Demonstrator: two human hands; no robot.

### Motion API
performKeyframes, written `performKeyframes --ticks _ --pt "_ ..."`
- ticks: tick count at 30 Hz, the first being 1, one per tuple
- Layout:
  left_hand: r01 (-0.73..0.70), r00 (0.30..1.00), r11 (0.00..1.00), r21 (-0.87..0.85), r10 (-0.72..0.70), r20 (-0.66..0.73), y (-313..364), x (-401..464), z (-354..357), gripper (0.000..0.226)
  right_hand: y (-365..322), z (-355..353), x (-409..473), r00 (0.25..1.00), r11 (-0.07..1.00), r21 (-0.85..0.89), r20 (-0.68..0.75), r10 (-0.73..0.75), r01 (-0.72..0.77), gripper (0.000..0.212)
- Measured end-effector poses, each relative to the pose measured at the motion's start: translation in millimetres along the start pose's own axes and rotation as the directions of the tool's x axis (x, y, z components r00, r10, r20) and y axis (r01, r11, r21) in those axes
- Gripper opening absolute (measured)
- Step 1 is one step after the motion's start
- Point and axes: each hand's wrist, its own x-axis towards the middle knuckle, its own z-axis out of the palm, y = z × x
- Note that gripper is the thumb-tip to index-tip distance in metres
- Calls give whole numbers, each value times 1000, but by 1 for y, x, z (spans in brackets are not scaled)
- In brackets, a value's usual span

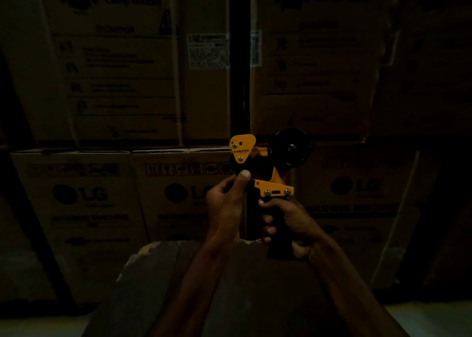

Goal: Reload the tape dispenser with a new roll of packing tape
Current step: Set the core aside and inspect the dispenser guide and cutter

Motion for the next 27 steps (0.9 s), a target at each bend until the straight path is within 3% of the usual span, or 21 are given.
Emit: performKeyframes --ticks 7,12,16,27 --pt "50 997 996 -77 -55 -55 2 -12 6 32 -2 7 -2 1000 999 39 -17 18 -17 11" --pt "164 985 979 -119 -157 70 -7 -26 9 42 -9 6 -1 1000 992 126 -7 22 -21 13" --pt "167 981 980 -108 -155 113 -4 -26 6 41 -5 -1 1 999 985 170 52 13 -22 11" --pt "109 981 994 -14 -105 163 -8 -25 -9 41 -4 -3 -9 999 990 134 -6 37 -36 17"
